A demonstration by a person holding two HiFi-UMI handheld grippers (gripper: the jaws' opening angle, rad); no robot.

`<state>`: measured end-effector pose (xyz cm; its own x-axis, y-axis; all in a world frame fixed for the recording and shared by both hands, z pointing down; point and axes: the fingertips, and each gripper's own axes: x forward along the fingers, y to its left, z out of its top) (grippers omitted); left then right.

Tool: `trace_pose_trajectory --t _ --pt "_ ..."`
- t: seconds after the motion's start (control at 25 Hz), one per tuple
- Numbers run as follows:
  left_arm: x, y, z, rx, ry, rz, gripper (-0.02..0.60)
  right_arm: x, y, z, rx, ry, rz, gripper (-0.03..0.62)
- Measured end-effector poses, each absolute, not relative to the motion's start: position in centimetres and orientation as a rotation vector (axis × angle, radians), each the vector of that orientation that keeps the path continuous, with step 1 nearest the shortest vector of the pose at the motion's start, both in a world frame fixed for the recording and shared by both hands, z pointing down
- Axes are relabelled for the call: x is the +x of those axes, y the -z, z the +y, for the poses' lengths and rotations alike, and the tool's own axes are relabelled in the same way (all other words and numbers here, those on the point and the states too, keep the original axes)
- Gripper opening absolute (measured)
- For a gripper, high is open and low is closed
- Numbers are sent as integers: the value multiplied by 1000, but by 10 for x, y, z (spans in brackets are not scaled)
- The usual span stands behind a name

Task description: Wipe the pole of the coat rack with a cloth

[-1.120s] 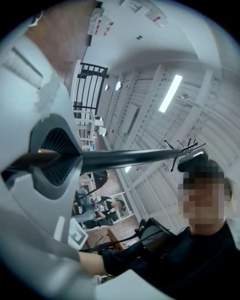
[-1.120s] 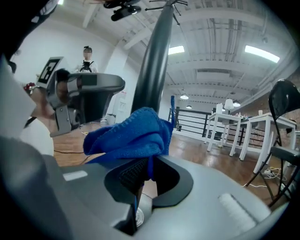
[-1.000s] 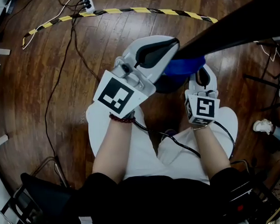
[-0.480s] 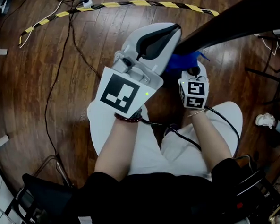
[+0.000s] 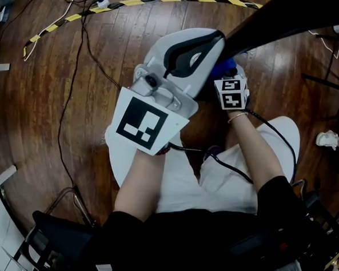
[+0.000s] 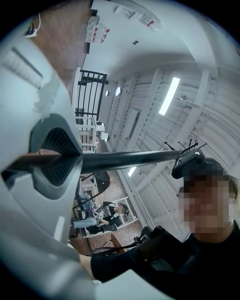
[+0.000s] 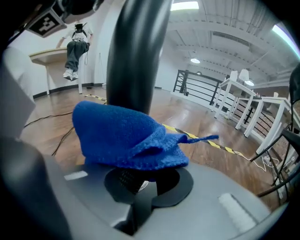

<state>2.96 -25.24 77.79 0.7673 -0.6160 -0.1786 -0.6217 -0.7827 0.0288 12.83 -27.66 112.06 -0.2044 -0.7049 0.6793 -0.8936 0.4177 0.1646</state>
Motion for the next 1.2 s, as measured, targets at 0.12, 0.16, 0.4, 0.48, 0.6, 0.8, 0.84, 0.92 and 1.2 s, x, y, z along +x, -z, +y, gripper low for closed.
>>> trace_pose_trajectory --t 0.12,0.16,0.4,0.48,0.6,0.8,0.84,0.92,1.2 --pt "25 -775 -250 -2928 -303 1039 6 131 -1140 -276 1309 -379 -1960 20" --pt "23 -772 -248 -2931 -327 1036 6 130 -1147 -275 1295 -401 -1946 20" --pt "22 -762 -233 -2908 -329 981 6 119 -1191 -264 1196 -510 -1861 19" --pt "25 -764 -232 -2909 -301 972 6 121 -1200 -264 1173 -530 -1853 20" --pt "20 -764 -227 -2913 -285 965 6 120 -1209 -265 1157 -576 -1854 20" --pt "16 -764 -218 -2923 -281 967 6 119 -1228 -257 1091 -605 -1829 20" --pt "17 -766 -216 -2916 -246 969 6 119 -1233 -253 1075 -626 -1810 20" --pt "21 -773 -214 -2899 -149 967 6 120 -1241 -249 1059 -651 -1776 20" --pt "15 -788 -222 -2923 -121 995 6 109 -1252 -245 978 -654 -1853 21"
